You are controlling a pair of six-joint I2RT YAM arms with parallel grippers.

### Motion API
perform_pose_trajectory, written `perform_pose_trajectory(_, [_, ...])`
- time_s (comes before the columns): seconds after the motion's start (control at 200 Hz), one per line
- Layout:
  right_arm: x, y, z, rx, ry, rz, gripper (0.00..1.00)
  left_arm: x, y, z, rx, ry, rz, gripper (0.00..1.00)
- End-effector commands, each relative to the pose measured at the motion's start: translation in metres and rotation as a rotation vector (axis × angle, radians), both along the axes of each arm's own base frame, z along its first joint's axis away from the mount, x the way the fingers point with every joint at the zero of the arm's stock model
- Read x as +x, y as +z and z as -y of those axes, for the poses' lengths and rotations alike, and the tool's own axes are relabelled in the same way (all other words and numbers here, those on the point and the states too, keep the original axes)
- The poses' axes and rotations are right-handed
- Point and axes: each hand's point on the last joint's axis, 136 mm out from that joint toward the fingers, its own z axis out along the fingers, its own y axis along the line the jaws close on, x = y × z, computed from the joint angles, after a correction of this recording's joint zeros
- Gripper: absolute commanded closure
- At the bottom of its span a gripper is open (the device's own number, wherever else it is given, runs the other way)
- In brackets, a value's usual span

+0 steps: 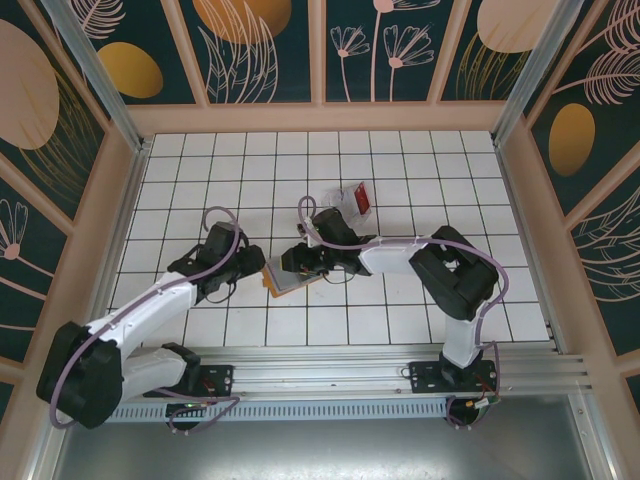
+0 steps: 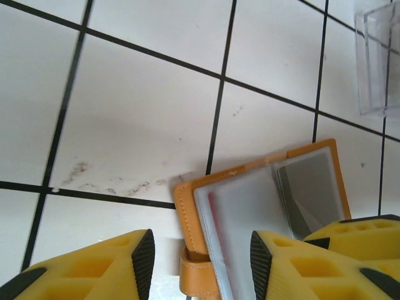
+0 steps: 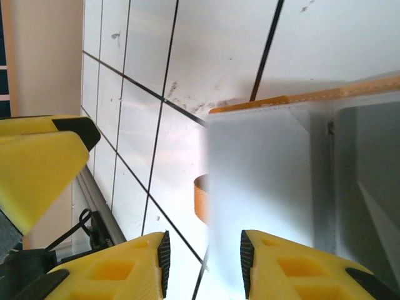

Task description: Put the credit cards into the card holder

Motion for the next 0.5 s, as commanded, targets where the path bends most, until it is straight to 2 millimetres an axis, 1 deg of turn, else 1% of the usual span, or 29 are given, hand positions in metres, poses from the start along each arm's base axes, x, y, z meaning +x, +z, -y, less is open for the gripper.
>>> perform_pose_trajectory(0.0, [-0.005, 0.007, -0.020, 0.021, 0.061, 0.007, 0.61, -0.006, -0.011, -0.004, -0.027, 0.023, -0.031, 0.52])
perform_pose_trajectory(0.055, [-0.007, 0.004, -0.022, 0.009, 0.072, 0.007, 0.61, -0.006, -0.012, -0.003, -0.036, 0.020, -0.033, 0.52])
perform_pose_trajectory(0.115, [-0.005, 0.007, -0.020, 0.014, 0.062, 0.015, 0.61, -0.006, -0.013, -0.002, -0.038, 0.016, -0.037, 0.52])
perform_pose_trajectory(0.195, [0.000, 0.016, -0.014, 0.013, 0.048, 0.046, 0.61, -0.004, -0.014, -0.001, -0.033, 0.010, -0.034, 0.52])
perform_pose_trajectory(0.245, [0.009, 0.026, -0.007, -0.001, 0.026, 0.087, 0.61, -0.002, -0.013, 0.001, -0.038, 0.003, -0.028, 0.52])
perform_pose_trajectory(0.35, [0.039, 0.049, 0.021, -0.054, -0.064, 0.201, 0.60, 0.010, -0.006, 0.010, -0.053, -0.027, -0.002, 0.51])
perform_pose_trajectory(0.495, [0.089, 0.071, 0.078, -0.192, -0.219, 0.333, 0.59, 0.040, 0.010, 0.030, -0.060, -0.084, 0.044, 0.48])
